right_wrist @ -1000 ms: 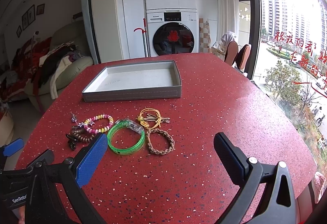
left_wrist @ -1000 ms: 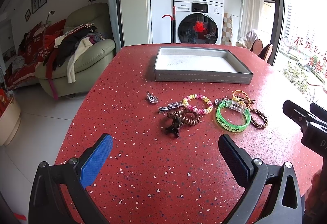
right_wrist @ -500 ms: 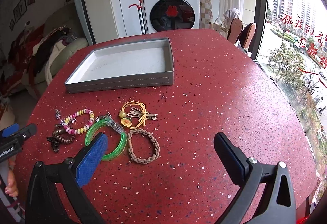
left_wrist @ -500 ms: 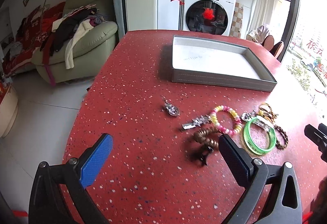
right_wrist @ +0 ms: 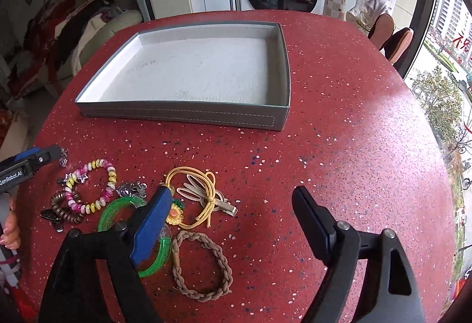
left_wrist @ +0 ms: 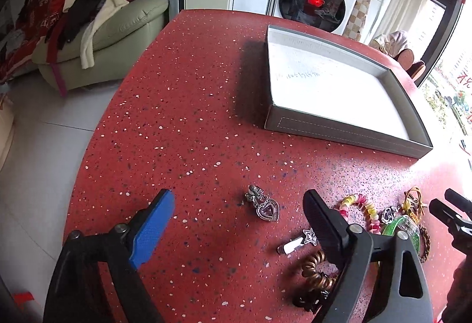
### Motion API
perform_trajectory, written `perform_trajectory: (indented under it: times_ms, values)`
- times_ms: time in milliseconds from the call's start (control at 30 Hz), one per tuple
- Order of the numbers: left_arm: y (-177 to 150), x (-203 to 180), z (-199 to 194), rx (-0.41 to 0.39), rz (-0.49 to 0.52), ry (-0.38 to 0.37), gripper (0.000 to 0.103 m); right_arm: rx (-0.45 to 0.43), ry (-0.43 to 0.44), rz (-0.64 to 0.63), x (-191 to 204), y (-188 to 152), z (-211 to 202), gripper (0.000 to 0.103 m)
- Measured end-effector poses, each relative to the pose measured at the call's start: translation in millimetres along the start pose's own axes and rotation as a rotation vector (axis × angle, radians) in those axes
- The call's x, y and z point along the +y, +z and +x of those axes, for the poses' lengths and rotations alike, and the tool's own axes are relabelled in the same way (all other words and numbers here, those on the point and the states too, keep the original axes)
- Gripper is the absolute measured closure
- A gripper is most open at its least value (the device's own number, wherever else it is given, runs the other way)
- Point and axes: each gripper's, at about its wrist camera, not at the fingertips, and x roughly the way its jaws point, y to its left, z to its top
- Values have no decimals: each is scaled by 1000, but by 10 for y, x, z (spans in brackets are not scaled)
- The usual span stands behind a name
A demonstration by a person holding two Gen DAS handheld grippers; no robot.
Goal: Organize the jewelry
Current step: 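Grasp the silver heart pendant with left tool while right grasps sunflower hair tie, then carry the pendant into the tray with left tool while right carries hair tie, open both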
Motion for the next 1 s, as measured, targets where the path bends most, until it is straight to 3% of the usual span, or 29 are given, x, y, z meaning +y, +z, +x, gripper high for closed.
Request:
perform_trajectory:
  times_ms: [100,167,300,400,500,533,567,1000]
  values:
    - [15,-21,82,21,11,7,6,32,11,-35,41,30,124,31]
    - [24,-34,127,36,23,4,19,45,14,-53,73,42,195,38]
    - [22,-81,172,44,41,15,24,53,20,-73,111,71,272,46]
    - [17,-127,182,33,66,35,30,51,30,-75,116,113,277,58]
    - [25,-169,162,17,90,34,52,49,55,-58,92,134,276,82]
    - [26,-184,157,14,99,33,64,49,68,-55,88,136,275,95]
    - [27,-191,152,9,109,32,68,47,84,-47,88,132,270,96]
    - [121,-121,-169,-56,108,-120,68,-59,180,44,-51,281,-99,97]
